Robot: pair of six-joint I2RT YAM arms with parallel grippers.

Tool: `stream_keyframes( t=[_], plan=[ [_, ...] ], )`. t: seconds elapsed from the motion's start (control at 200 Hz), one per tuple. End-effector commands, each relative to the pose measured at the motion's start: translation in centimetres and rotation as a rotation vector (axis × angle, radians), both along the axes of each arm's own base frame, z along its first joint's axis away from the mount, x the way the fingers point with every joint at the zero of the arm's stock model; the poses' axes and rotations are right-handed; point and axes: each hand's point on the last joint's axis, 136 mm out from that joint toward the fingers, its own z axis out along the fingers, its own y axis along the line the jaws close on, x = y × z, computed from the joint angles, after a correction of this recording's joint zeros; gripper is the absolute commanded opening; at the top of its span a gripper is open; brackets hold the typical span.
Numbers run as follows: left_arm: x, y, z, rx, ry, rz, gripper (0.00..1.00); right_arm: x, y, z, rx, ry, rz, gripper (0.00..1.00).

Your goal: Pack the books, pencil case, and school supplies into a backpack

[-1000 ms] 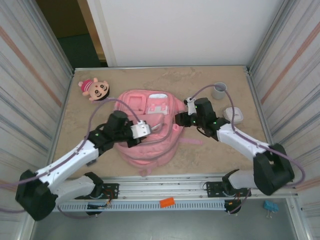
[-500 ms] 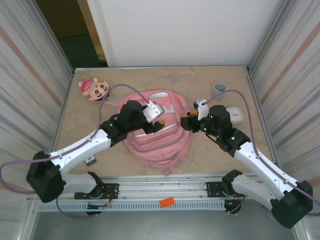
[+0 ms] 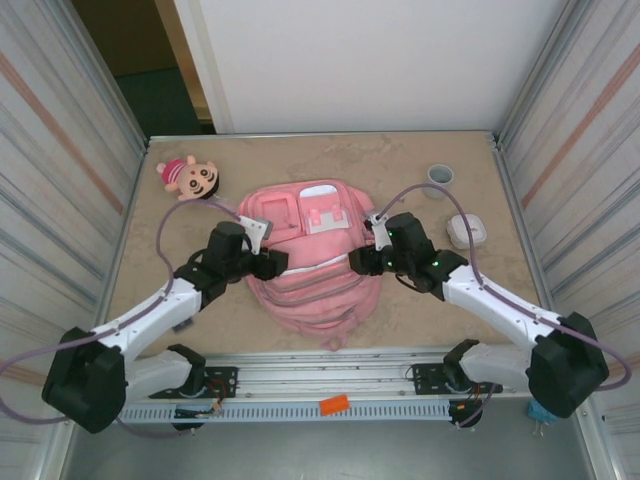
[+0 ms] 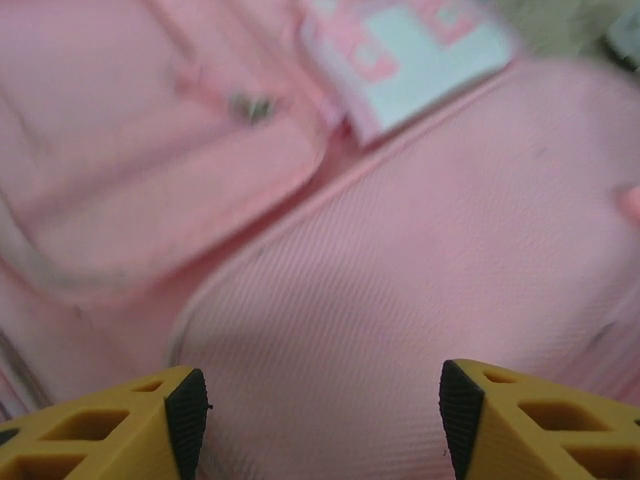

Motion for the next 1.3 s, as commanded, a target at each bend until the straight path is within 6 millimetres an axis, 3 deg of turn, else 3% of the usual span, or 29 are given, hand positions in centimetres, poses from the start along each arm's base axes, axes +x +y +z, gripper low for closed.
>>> stream_keyframes(
  t=[0.0,0.115,0.291,0.406,0.501,0.621,0.742,0.902,1.022,1.127,1.293],
  plan=[
    [1.5,0.4,-0.3,-0.063,0.003,0.107,0.64,-0.9,-1.0,-4.5,-0.020,0.121,-0.094,0.46],
    [3.0,1.3,-0.8,-0.042,-0.006,0.149,0.65,-2.2,0.6,-6.6,0.001,0.157,-0.072,0.45],
    [5.4,2.5,-1.0,-0.074,-0.003,0.215,0.64,-3.9,4.0,-7.0,-0.037,0.122,-0.006,0.45],
    [6.6,2.4,0.9,-0.072,-0.065,0.211,0.63,-4.3,6.4,-5.5,-0.027,0.056,0.042,0.45],
    [6.9,2.0,3.4,-0.052,-0.128,0.161,0.64,-4.2,7.1,-3.1,-0.039,-0.032,0.062,0.45],
    [6.4,2.2,7.0,0.013,-0.245,0.081,0.65,-3.7,6.4,0.6,-0.018,-0.151,0.056,0.45],
    [4.3,1.3,9.7,0.081,-0.379,-0.097,0.66,-3.3,4.9,4.3,0.036,-0.250,0.057,0.48],
    [0.8,-0.5,10.7,0.141,-0.527,-0.369,0.66,-2.5,2.1,7.7,0.112,-0.317,0.045,0.51],
    [-2.4,-2.5,9.9,0.151,-0.561,-0.612,0.66,-1.7,0.0,8.9,0.183,-0.340,0.023,0.58],
    [-5.0,-4.6,7.8,0.202,-0.543,-0.822,0.66,-1.0,-1.1,8.8,0.222,-0.330,0.022,0.66],
    [-5.5,-7.0,4.1,0.394,-0.560,-0.946,0.68,0.1,-1.9,7.4,0.217,-0.241,0.011,0.60]
  ],
)
